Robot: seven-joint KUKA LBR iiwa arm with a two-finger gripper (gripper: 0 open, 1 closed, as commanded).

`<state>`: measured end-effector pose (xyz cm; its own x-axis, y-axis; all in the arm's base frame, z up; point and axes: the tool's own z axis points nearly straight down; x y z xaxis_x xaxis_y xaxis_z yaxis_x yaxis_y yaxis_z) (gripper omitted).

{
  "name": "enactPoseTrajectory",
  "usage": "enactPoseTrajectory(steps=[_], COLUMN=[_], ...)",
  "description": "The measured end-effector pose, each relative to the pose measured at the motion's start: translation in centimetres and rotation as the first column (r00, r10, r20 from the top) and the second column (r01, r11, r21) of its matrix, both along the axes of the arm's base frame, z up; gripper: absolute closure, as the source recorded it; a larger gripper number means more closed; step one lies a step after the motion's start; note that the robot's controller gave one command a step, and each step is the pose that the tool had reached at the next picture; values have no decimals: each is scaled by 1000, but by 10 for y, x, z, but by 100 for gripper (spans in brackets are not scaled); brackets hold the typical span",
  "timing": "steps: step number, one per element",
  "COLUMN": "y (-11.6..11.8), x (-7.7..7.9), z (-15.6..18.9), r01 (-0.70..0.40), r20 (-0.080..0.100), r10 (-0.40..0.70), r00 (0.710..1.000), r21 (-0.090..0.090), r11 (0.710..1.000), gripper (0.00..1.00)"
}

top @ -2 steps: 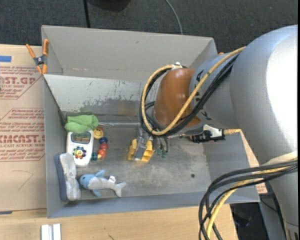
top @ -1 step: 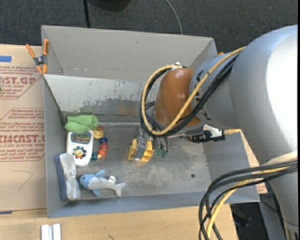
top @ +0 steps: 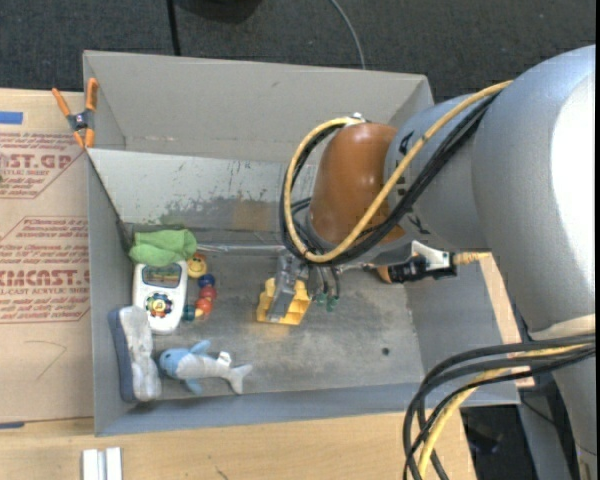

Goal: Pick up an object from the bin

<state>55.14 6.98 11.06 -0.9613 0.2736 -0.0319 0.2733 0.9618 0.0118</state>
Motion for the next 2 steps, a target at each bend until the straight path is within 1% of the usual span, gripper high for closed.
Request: enactPoseTrajectory(steps=[1, 2], y=[6, 2], x=[4, 8], z=[52, 76], r01=[15, 4], r20=[10, 22], r10=[-16, -4], r00=[1000, 1000], r21=[2, 2], r11=[1000, 1000], gripper=[100, 100])
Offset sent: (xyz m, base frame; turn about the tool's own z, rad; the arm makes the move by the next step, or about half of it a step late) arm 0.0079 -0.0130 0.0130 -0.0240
